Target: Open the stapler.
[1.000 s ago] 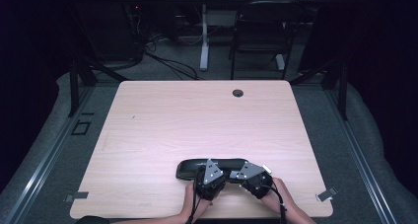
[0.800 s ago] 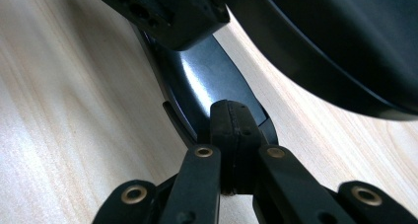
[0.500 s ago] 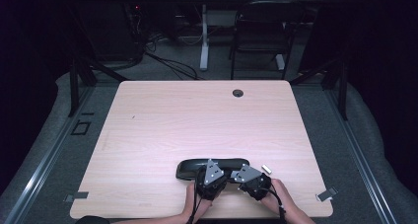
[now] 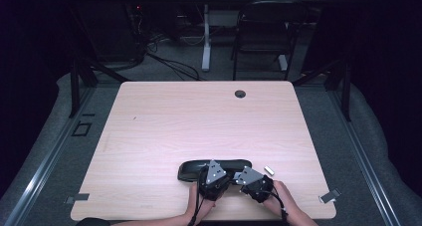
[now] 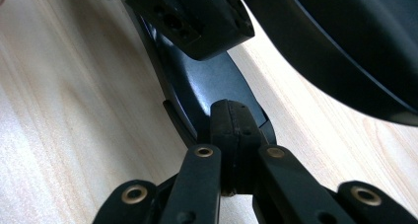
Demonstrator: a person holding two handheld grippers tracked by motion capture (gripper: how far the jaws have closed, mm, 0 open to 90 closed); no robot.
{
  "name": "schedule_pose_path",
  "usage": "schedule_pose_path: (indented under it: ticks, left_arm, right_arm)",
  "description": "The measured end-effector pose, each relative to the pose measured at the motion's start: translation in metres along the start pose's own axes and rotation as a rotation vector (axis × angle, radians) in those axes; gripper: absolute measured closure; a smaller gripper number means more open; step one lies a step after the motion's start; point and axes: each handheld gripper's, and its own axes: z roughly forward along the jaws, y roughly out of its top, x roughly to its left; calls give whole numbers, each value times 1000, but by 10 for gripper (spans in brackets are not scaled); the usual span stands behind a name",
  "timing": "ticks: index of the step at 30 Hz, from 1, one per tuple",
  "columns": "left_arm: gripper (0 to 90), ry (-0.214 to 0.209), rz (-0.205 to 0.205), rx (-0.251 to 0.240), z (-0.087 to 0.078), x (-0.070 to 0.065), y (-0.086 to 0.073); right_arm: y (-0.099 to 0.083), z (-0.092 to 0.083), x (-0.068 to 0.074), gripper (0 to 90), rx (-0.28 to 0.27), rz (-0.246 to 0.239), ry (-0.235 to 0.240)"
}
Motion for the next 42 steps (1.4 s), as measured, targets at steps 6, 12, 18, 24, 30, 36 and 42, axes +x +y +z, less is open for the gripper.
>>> schedule_pose_path:
  ticks: [6, 12, 18, 24, 30, 36, 42]
  left_arm:
    - [900, -1, 2, -1, -1, -1, 0]
    - [900, 16, 31, 6, -1, -3, 1]
    - [900, 27, 44, -2, -2, -4, 0]
    - [900, 63, 88, -132, -12, 1, 16]
    - [900, 55, 57, -105, -11, 2, 14]
    - [900, 51, 56, -113, -13, 1, 15]
    - [900, 47, 53, -126, -17, -1, 18]
  right_arm:
    - [0, 0, -1, 900, -1, 5, 5]
    - [0, 0, -1, 900, -1, 6, 5]
    - [-1, 0, -1, 900, -6, 14, 8]
    - [0, 0, -1, 900, -7, 8, 7]
    - [1, 0, 1, 900, 5, -13, -1]
    - [0, 0, 0, 900, 0, -11, 7]
    - [0, 1, 0, 900, -7, -3, 11]
